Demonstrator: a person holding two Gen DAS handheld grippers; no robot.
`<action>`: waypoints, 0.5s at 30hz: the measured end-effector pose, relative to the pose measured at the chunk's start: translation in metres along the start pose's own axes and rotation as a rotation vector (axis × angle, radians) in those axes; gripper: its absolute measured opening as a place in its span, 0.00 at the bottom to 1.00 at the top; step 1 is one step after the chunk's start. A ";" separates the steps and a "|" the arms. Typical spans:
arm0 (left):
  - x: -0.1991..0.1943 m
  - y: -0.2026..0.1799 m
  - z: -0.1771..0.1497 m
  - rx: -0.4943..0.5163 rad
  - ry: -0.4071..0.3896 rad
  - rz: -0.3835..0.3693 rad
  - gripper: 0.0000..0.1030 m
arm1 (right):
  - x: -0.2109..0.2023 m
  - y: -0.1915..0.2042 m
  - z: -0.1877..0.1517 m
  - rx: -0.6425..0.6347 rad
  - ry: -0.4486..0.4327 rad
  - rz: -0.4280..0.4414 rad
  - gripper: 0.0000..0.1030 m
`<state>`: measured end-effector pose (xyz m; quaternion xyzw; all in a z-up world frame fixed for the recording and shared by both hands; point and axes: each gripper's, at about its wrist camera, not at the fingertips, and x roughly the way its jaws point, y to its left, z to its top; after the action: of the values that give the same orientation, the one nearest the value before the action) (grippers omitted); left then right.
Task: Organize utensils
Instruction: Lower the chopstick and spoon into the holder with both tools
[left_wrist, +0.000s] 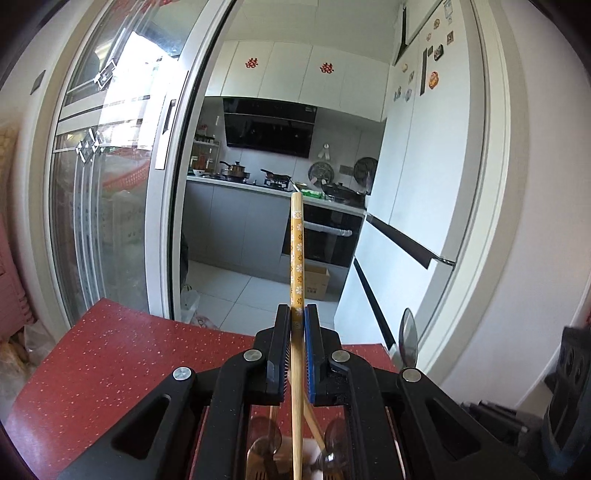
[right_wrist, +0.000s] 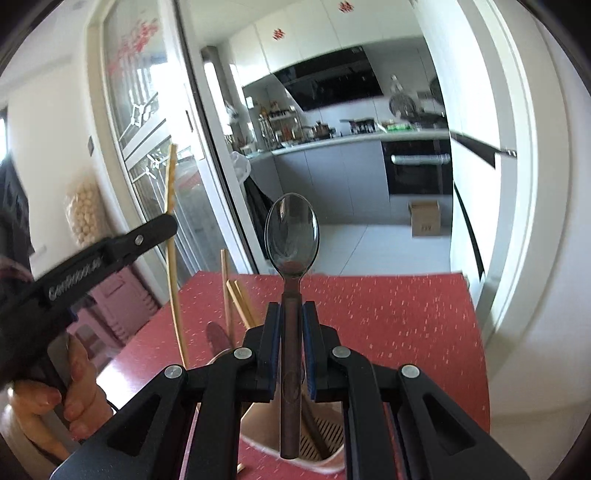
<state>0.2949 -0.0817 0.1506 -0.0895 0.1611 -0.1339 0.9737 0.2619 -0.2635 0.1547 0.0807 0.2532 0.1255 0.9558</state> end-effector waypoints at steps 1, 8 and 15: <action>0.003 0.001 -0.002 -0.004 -0.008 0.003 0.36 | 0.004 0.001 -0.002 -0.018 -0.009 -0.010 0.12; 0.015 0.008 -0.024 -0.034 -0.043 0.018 0.36 | 0.029 0.001 -0.027 -0.068 -0.033 -0.058 0.12; 0.015 0.005 -0.053 0.009 -0.011 0.022 0.36 | 0.030 0.008 -0.052 -0.145 -0.054 -0.101 0.12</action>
<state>0.2920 -0.0879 0.0959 -0.0839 0.1562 -0.1236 0.9764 0.2595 -0.2422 0.0975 0.0018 0.2215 0.0929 0.9707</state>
